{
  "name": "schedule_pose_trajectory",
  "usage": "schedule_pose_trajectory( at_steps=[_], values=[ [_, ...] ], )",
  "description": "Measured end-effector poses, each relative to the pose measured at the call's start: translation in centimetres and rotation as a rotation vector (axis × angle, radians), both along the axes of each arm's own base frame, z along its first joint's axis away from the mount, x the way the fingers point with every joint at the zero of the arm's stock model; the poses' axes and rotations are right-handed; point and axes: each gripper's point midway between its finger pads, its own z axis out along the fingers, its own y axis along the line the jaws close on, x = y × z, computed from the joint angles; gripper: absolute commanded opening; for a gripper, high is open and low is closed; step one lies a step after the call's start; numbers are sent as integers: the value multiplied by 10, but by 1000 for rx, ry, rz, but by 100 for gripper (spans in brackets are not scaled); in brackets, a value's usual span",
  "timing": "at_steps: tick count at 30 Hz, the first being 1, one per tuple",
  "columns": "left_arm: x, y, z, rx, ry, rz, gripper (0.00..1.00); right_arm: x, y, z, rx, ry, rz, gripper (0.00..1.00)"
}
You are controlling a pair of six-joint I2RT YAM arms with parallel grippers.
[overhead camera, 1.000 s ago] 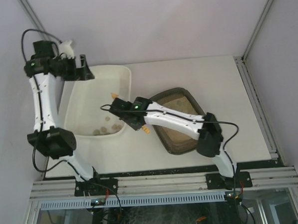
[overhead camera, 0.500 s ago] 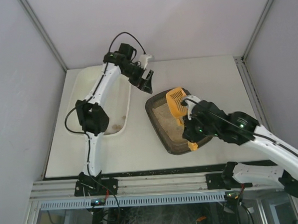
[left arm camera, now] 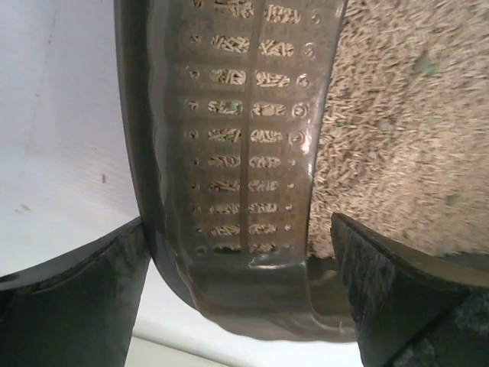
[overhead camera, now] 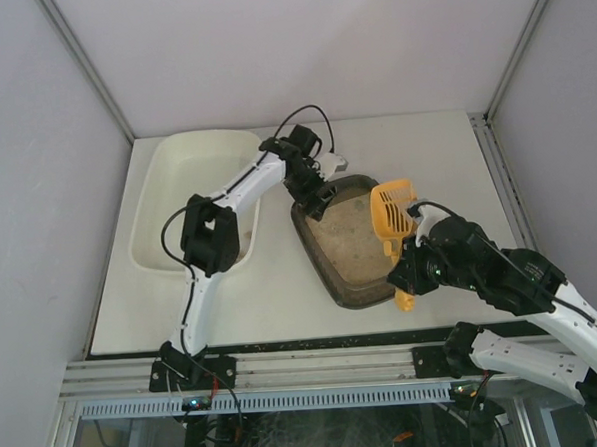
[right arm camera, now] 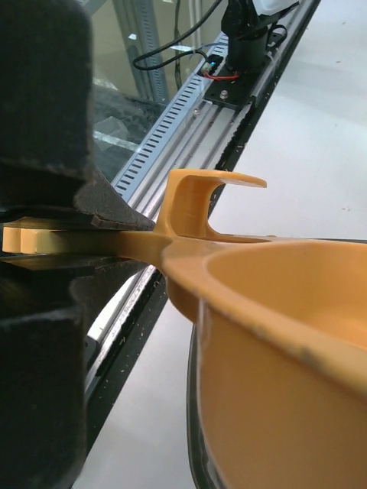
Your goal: Clean the litter box
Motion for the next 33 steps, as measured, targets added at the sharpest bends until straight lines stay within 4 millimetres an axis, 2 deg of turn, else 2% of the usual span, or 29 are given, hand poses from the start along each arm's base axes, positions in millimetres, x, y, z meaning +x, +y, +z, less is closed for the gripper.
schedule_pose_trajectory(
  at_steps=[3,8,14,18,22,27,33],
  values=[
    [1,-4,-12,76,-72,-36,100,-1,1,-2,2,11,2,0],
    [3,-4,-19,111,-111,-72,100,-2,1,-11,-4,35,4,0],
    [7,-1,-22,146,-144,-61,75,2,0,-15,-4,42,-13,0],
    [5,0,-24,142,-135,-13,74,7,-4,-21,-4,70,-51,0],
    [-18,11,-25,100,-75,75,75,13,-4,-43,-21,198,-90,0],
    [-60,30,-26,83,51,212,79,15,8,-74,-12,442,-84,0],
    [-107,43,-19,43,231,358,82,25,26,-92,69,706,-77,0]
  ],
)
